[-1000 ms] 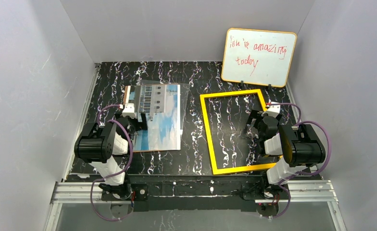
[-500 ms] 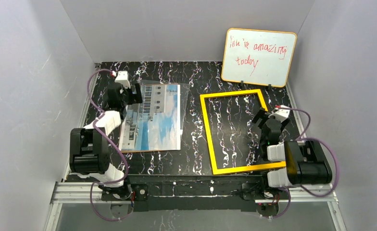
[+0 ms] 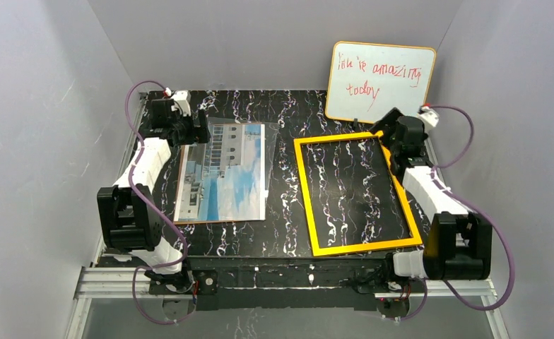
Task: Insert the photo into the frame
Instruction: Turn over the photo frame at the center of the board.
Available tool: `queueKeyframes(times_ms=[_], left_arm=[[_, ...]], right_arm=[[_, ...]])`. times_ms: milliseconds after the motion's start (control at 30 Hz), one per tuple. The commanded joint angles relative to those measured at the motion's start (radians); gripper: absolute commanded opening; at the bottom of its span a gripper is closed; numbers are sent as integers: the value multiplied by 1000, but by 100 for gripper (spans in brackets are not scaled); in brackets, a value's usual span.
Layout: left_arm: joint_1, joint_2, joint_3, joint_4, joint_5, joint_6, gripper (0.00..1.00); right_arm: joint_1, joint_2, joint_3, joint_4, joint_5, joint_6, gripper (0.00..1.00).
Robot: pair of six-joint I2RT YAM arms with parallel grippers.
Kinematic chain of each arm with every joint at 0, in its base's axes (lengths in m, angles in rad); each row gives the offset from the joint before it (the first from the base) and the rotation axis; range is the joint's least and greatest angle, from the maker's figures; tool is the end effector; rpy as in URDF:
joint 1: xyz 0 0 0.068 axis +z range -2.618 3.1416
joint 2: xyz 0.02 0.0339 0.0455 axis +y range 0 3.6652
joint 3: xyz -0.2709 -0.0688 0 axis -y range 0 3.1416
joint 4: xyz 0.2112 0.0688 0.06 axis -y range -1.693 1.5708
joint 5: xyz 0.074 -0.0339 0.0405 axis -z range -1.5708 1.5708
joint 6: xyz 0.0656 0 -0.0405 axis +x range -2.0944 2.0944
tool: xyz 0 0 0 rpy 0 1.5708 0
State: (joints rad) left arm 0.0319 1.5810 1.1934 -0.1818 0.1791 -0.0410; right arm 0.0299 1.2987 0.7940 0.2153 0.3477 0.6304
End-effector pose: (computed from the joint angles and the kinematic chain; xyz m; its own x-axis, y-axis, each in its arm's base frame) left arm 0.3579 -0.0003 0.2854 -0.5433 -0.0577 -0.8376 0.0964 0.9868 -0.1305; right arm 0.2916 -0.0136 0.2861 -0.0546 0.5528 -0.8315 0.4091 0.7720 0.4864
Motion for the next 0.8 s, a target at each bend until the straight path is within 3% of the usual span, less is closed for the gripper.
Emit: queueKeyframes(times_ms=[0,233,367,633,767], left_arm=[[13,-1,73,-193,51,33,98],[47,4,101,-256,101,35,98],[49,-2,96,-282,121,36,98],[48,-4,57,-326,186,65,98],[43,-5,42,-341,200,76,98]], right_arm=[[136,89,119,-273,-228,-31,99],[458,200,250,-381,-182,-141,99],[574,280,296,-440,-145,-144,99],[728,391,302,-518,-22,-110,98],[767,425,284,-534,21,-101,92]])
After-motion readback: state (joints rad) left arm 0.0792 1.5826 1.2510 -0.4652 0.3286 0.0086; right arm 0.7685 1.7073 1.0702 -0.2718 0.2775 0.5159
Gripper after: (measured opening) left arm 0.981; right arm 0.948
